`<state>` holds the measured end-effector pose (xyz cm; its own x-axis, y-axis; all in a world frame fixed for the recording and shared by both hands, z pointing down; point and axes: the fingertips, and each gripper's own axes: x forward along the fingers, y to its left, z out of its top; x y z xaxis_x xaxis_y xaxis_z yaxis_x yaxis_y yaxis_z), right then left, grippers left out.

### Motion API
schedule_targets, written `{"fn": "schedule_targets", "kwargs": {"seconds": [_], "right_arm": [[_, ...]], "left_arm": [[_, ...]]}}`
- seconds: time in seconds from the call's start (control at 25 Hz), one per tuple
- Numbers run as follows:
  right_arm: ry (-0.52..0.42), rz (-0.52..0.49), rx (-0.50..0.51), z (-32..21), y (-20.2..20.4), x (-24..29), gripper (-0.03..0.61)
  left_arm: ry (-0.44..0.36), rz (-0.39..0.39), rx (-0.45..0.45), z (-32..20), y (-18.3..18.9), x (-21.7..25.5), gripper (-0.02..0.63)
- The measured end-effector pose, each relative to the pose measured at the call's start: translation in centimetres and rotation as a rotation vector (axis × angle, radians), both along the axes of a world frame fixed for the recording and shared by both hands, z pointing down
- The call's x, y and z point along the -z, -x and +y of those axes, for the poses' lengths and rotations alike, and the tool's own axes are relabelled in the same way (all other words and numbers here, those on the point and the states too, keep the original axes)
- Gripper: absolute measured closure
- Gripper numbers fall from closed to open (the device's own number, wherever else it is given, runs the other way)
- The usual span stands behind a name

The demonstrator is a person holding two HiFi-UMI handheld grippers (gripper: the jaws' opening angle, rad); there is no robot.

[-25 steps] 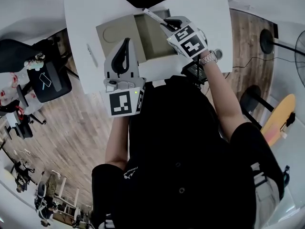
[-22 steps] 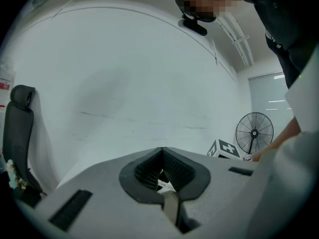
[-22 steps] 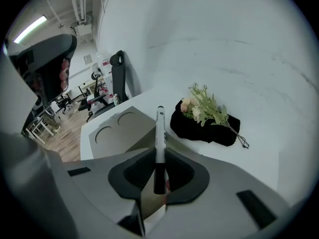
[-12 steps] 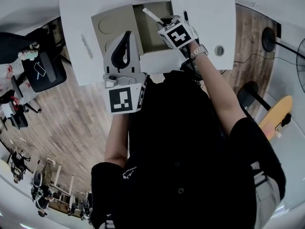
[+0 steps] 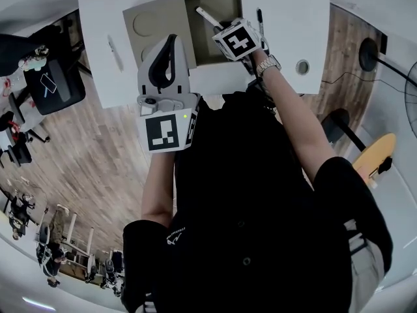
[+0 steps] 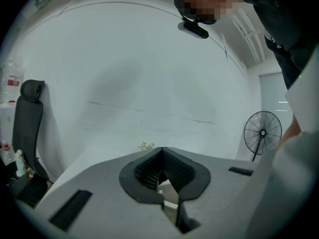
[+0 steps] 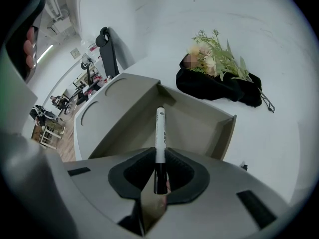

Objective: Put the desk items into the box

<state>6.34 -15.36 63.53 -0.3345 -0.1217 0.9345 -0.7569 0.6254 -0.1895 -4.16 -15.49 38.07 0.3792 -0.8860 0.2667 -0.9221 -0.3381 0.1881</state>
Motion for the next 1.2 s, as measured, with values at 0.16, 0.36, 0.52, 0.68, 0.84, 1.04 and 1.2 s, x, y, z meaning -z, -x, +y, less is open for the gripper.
{"fn": "schedule_targets", "kwargs": {"seconds": [0.16, 0.36, 0.52, 0.68, 0.84, 1.04, 1.2], "right_arm": [[0.003, 0.012, 0.014, 0.0, 0.1, -0.5, 0.514], [0.019, 0.041, 0.028, 0.3, 0.2, -0.9, 0.512], [0.036, 0.047, 0.042, 0.6, 0.2, -0.8, 0.512], [0.052, 0.042, 0.023, 0.8, 0.0, -1.0, 0.494], [0.047, 0.035, 0.01, 0.6, 0.0, -0.8, 0.492], [0.038, 0.026, -0.005, 1.0, -0.5, -0.2, 0.508], [0.008, 0.025, -0.03, 0.8, -0.9, 0.7, 0.523]], "left_arm": [[0.012, -0.001, 0.008, 0.2, 0.2, -0.4, 0.606], [0.015, -0.002, 0.014, 0.3, 0.1, -0.5, 0.606], [0.004, -0.004, 0.019, 0.5, 0.0, -0.2, 0.606], [0.005, -0.005, 0.023, 0.6, 0.3, -0.3, 0.606], [-0.001, -0.006, 0.022, 0.6, 0.4, 0.0, 0.606], [-0.011, -0.006, 0.012, 1.0, 0.0, 0.5, 0.606], [-0.023, -0.006, -0.005, 1.2, -0.1, 0.9, 0.606]]}}
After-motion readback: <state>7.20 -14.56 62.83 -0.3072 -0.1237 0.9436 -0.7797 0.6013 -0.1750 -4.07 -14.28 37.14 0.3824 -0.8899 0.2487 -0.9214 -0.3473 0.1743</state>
